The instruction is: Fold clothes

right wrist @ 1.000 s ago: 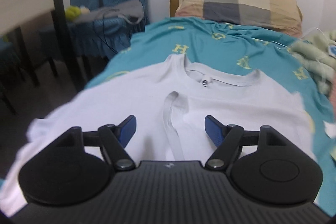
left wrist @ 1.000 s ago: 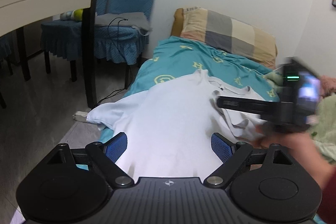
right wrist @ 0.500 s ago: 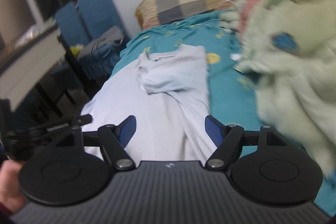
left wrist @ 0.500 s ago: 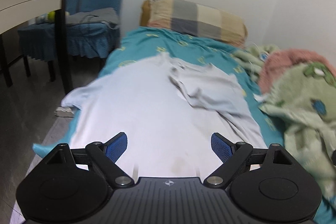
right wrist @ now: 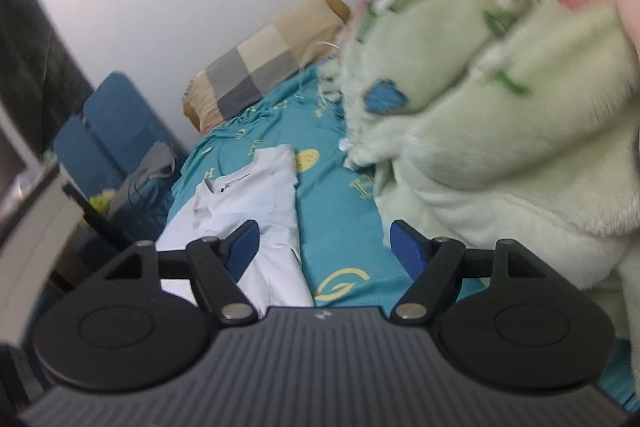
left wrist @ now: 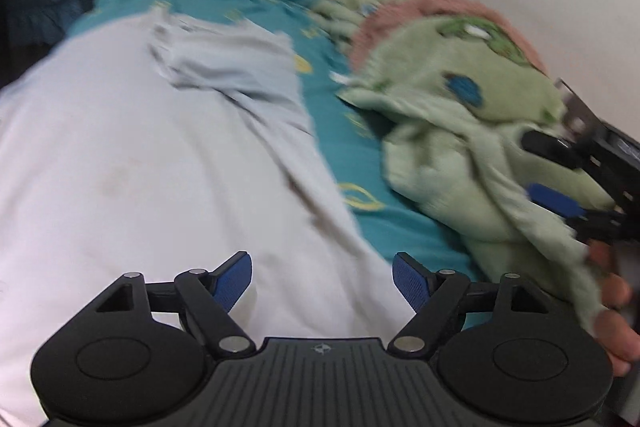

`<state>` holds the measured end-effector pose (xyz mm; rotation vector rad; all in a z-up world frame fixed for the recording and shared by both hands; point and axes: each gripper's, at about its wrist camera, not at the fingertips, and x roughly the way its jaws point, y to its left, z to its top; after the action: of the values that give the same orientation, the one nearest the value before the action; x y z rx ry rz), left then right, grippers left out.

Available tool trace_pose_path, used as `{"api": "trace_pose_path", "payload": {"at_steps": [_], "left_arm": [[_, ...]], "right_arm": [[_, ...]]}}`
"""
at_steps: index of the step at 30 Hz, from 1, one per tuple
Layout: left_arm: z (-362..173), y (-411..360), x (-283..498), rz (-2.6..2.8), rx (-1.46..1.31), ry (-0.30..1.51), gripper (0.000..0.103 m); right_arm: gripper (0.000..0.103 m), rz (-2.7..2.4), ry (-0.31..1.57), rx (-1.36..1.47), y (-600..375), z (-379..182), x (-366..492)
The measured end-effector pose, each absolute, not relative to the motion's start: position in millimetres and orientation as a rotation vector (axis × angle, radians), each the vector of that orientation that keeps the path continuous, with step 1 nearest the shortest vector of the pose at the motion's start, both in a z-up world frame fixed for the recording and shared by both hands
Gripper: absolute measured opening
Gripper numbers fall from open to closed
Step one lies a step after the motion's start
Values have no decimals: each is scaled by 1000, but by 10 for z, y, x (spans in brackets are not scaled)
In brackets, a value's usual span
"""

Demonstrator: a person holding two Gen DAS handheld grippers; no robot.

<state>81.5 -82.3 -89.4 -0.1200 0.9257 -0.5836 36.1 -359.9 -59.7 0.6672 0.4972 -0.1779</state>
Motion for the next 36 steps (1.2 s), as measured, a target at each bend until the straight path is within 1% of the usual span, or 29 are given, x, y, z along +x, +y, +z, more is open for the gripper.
{"api": "trace_pose_path", "payload": {"at_steps": [3, 5, 7, 8, 10, 11, 12, 13, 19, 22, 25, 29, 32, 33, 34, 35, 36], "left_arm": [[-1044, -1221, 642, -657, -80, 980, 77], [-1191, -1429, 542, -686, -21, 1013, 73], [-1344, -1540, 495, -681, 36, 1040, 67], [-1419, -1551, 496, -674, 54, 1059, 61], [-1497, -1510, 512, -674, 53, 1089, 37], [-1495, -1456, 526, -681, 31, 1100, 30], [-1493, -1402, 540, -688, 9, 1110, 11], [-1491, -1348, 554, -695, -13, 1120, 6], [-1024, -856, 504, -746, -115, 1076, 3], [-944, -504, 581, -708, -205, 1122, 3], [-1054, -273, 672, -621, -193, 1162, 3], [-1450, -167, 765, -528, -179, 1270, 3], [-1553, -157, 778, -526, -178, 1274, 5], [-1536, -149, 781, -539, -183, 1270, 8], [-1494, -140, 781, -549, -183, 1262, 16], [-1449, -131, 781, -558, -183, 1253, 21], [-1397, -111, 800, -562, -191, 1243, 31]], "right_arm": [[75, -186, 524, 734, -3716, -713, 391], [75, -181, 534, 753, -3744, -759, 417], [75, -173, 544, 754, -3742, -786, 441], [75, -169, 549, 754, -3738, -797, 454], [75, -163, 562, 745, -3718, -806, 475], [75, -161, 569, 738, -3708, -808, 484], [75, -159, 576, 732, -3698, -811, 492], [75, -158, 581, 726, -3689, -812, 497], [75, -146, 634, 680, -3593, -830, 557], [75, -145, 678, 625, -3486, -850, 617], [74, -133, 720, 568, -3360, -886, 687], [74, -114, 777, 499, -3217, -942, 765], [74, -112, 796, 481, -3170, -955, 761], [74, -110, 800, 480, -3160, -956, 754], [74, -107, 799, 482, -3152, -950, 745], [74, -103, 796, 486, -3143, -940, 735], [74, -100, 791, 488, -3134, -925, 729]]}}
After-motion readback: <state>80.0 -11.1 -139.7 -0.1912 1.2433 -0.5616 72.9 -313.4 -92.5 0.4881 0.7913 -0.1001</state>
